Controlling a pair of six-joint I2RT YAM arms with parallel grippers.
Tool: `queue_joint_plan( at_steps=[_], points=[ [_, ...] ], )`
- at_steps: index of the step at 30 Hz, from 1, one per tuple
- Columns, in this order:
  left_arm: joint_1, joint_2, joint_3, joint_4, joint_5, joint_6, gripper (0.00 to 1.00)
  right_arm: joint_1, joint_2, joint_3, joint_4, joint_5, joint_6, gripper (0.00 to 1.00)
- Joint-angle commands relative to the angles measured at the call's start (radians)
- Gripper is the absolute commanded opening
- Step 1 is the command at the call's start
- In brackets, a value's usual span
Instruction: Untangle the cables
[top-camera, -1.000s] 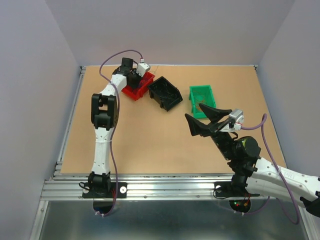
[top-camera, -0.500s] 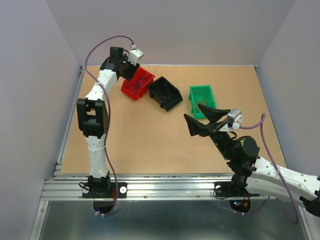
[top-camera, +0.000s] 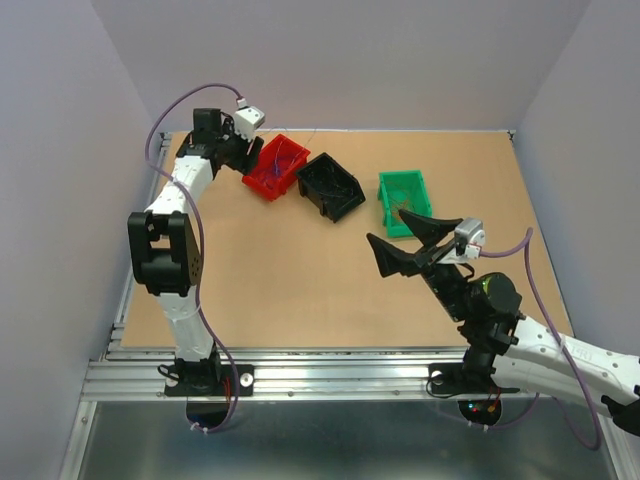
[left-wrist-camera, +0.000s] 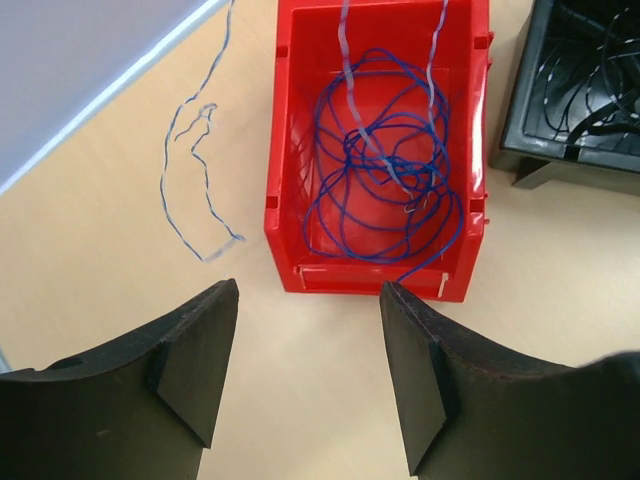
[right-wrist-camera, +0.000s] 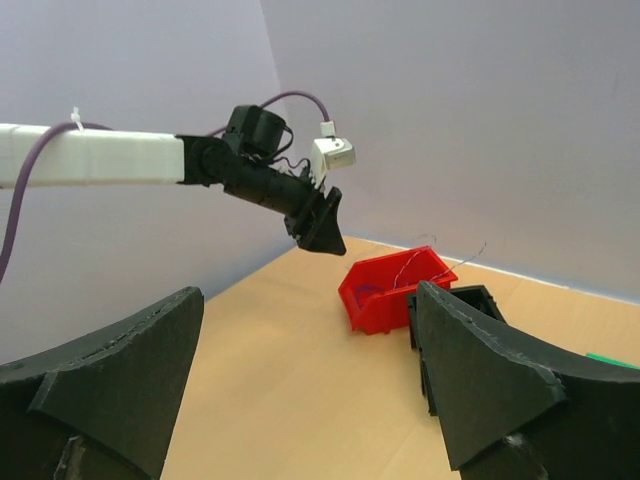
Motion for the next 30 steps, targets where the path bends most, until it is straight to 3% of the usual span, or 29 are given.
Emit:
queue_joint_plan(
  at_steps=[1,6,13,18,30],
  points=[
    [0.009,-0.101,-0.08,0.139,0.057,-0.05,0.7,0.002,-0.047,-0.034,-0.004,0.002,0.007,0.92],
    [0.025,-0.087,-0.12,0.221,0.011,-0.072,0.73,0.002,-0.081,-0.042,-0.022,0.002,0.005,0.92],
    [0.128,0.072,0.051,0.189,0.049,-0.102,0.74,0.002,-0.086,-0.037,-0.037,0.008,-0.001,0.92],
    [0.161,0.157,0.084,0.192,0.075,-0.118,0.76,0.002,-0.075,-0.031,-0.042,0.008,0.001,0.92],
    [0.159,0.503,0.519,0.003,0.127,-0.193,0.78,0.0,-0.037,-0.016,-0.042,0.011,0.001,0.92]
  ],
)
